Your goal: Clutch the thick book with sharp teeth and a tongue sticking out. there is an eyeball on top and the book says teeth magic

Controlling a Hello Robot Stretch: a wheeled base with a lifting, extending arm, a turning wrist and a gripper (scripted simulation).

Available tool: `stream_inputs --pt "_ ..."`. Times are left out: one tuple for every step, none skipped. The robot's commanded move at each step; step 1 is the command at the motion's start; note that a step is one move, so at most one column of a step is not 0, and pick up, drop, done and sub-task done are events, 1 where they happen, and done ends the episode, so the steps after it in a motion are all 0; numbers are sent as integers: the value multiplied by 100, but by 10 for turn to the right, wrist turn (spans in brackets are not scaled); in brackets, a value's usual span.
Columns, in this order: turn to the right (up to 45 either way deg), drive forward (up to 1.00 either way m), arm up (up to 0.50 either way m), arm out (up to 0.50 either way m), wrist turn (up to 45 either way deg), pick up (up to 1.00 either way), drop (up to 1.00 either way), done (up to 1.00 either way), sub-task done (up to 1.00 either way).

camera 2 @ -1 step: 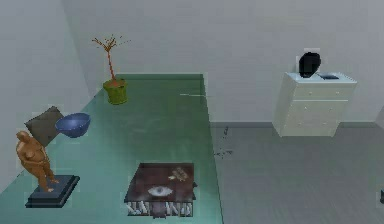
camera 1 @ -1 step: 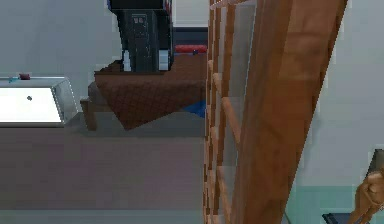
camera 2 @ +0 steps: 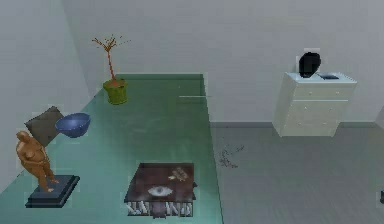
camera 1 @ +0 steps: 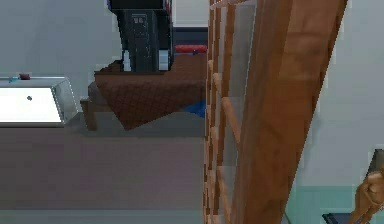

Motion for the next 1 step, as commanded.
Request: stream_inputs --pt "0 0 34 0 0 0 0 0 0"
